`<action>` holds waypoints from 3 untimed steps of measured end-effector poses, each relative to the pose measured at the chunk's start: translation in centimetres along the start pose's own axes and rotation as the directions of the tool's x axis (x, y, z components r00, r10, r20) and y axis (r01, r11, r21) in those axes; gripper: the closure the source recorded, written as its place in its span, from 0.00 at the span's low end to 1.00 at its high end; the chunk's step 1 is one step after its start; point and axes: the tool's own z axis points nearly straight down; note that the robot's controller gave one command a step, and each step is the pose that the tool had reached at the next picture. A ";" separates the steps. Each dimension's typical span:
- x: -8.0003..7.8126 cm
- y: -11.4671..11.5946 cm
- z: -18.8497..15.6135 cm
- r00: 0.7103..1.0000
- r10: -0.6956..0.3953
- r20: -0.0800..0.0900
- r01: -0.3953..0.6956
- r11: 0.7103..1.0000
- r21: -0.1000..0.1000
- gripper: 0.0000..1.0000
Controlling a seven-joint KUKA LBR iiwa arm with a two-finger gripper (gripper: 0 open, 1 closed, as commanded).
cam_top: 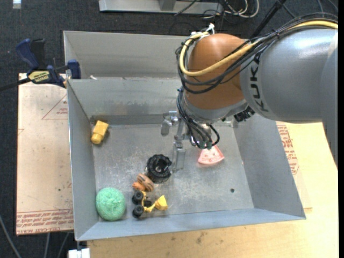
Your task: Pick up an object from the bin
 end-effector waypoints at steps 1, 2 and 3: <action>-0.2 -0.1 -0.5 1.000 0.003 0.008 -0.003 1.000 -0.001 0.00; 0.4 -0.1 2.7 0.989 -0.145 0.016 0.145 0.989 0.001 0.00; 1.3 -0.5 7.2 0.946 -0.323 0.003 0.323 0.946 0.001 0.00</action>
Offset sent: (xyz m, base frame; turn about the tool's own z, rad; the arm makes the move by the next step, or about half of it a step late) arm -0.0254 -0.0069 -0.1242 -0.5304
